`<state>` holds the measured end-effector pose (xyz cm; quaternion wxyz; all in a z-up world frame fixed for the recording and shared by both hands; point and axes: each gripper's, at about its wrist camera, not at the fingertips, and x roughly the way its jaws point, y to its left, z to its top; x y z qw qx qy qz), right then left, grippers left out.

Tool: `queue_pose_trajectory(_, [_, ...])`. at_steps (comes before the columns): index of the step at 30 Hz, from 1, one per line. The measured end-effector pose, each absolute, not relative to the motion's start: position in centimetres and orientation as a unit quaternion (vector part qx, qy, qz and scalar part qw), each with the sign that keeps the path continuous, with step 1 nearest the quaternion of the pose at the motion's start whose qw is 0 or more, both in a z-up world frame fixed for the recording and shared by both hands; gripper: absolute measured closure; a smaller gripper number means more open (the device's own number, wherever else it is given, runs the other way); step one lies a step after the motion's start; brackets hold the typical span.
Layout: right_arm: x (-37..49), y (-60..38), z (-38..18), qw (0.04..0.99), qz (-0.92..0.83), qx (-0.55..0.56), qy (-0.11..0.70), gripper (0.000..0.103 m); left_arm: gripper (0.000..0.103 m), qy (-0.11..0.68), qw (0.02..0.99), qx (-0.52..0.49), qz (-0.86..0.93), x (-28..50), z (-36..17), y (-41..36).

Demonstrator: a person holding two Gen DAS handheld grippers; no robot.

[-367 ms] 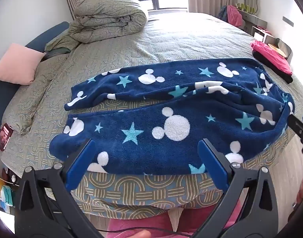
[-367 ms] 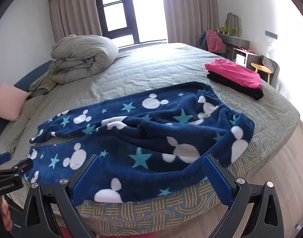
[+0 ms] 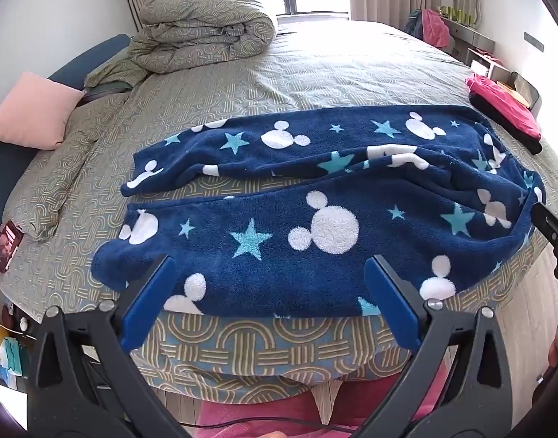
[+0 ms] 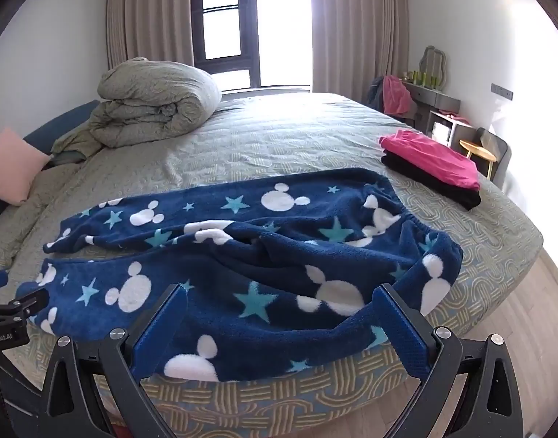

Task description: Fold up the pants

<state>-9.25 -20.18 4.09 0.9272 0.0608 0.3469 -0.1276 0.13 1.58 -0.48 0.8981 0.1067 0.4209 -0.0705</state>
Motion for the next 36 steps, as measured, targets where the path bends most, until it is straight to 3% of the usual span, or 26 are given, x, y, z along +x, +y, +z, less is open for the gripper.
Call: queue_pose_trajectory(36, [-7.6, -18.8, 1.8, 0.901, -0.087, 0.104, 0.412, 0.0, 0.001, 0.437, 0.892, 0.09, -0.071, 0.8, -2.1, 4.2])
